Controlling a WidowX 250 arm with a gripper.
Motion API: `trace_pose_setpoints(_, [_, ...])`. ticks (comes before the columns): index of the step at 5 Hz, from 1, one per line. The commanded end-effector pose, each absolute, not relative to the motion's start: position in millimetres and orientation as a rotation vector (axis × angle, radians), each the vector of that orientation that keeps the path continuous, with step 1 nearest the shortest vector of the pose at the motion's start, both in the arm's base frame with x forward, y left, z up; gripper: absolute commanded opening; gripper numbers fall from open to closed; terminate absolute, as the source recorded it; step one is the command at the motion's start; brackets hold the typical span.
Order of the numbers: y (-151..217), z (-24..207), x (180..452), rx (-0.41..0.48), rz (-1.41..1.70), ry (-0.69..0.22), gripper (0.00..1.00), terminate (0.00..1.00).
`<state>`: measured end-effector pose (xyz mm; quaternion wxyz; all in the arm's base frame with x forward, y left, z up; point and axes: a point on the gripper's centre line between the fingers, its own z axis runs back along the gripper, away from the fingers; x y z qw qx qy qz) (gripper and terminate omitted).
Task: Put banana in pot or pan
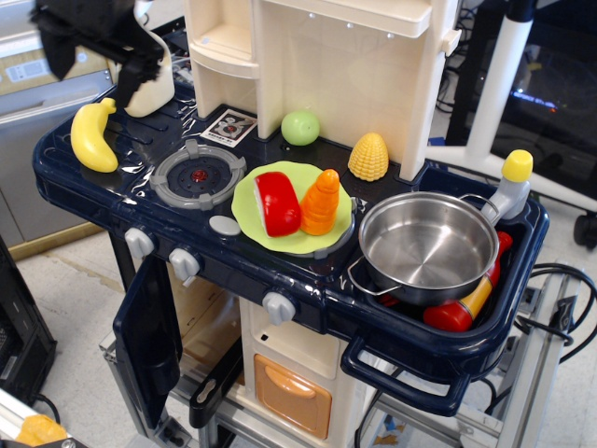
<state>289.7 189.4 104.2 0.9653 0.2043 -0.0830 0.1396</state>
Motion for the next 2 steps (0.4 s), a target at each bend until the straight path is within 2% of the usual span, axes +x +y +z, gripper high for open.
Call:
trace_pose_setpoints(1, [232.9, 95.8, 295.5, 0.372, 0.347, -0.254, 1.00, 0.00])
trace_pose_setpoints(2, [238.4, 85.1, 299.0, 0.293, 0.331, -0.282, 1.00, 0.00])
